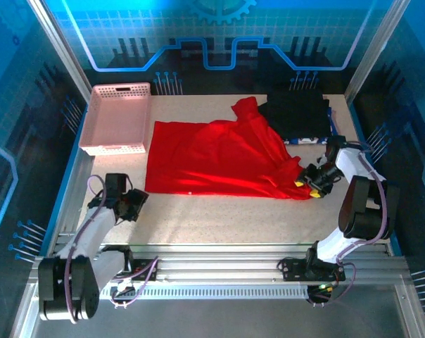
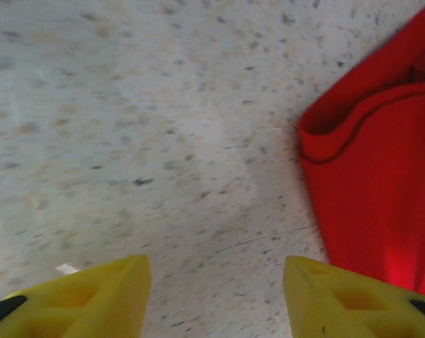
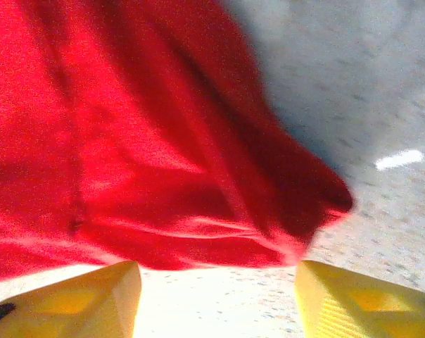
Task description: Fold and stack the t-shirts
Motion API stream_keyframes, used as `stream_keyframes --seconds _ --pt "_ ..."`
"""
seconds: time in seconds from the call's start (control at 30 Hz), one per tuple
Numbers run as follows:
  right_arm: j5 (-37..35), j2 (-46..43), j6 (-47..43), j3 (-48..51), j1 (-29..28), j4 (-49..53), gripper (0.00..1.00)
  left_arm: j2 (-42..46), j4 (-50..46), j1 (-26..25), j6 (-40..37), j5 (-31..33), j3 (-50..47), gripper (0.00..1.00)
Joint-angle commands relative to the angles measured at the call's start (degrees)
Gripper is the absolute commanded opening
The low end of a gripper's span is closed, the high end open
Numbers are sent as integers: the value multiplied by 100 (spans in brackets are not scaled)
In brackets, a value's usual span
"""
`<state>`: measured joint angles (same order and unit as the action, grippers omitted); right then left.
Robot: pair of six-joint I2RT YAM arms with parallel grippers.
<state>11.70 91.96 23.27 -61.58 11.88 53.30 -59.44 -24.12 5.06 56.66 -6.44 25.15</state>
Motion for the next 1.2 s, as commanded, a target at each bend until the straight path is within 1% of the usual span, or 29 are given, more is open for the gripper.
stream_keyframes --seconds 0.0,0.1,0.3,0.43,0.5,0.57,0.6,0.63,0.7,0.83,0.97,1.1,1.17 --pt "469 -169 -306 -344 -407 187 67 -574 801 -46 -205 -448 386 54" --pt "669 -277 -319 -290 -543 91 69 -1099 1200 -66 -280 -376 499 54" --pt "916 -388 -413 -267 -652 -3 70 -2027 1989 -119 -188 -366 646 50" --pt "930 -390 -372 -271 -667 -66 73 -2698 2389 -128 -160 -383 766 44" --pt "992 -314 -305 -292 -677 -163 73 -2943 2418 -183 -164 -304 887 32" --pt "1168 -183 -168 -357 -741 -291 73 -3055 2255 -216 -115 -195 992 12" --pt "1209 -124 -113 -399 -810 -340 73 -3035 2058 -216 -103 -142 1030 6" --pt "1155 -32 -67 -475 -901 -334 73 -2946 1811 -225 -95 -47 1032 0" --pt "1035 135 28 -600 -1049 -301 73 -2631 1338 -217 -75 172 918 0" --pt "1047 401 316 -642 -1284 -356 71 -1686 441 -216 -82 496 520 0" --pt "913 683 418 -696 -1642 -270 70 -891 -139 -216 110 500 108 0" --pt "710 857 576 -684 -1802 -237 69 113 -952 -209 266 816 -186 0" --pt "700 888 641 -641 -1852 -326 68 538 -1137 -171 291 811 -297 0"
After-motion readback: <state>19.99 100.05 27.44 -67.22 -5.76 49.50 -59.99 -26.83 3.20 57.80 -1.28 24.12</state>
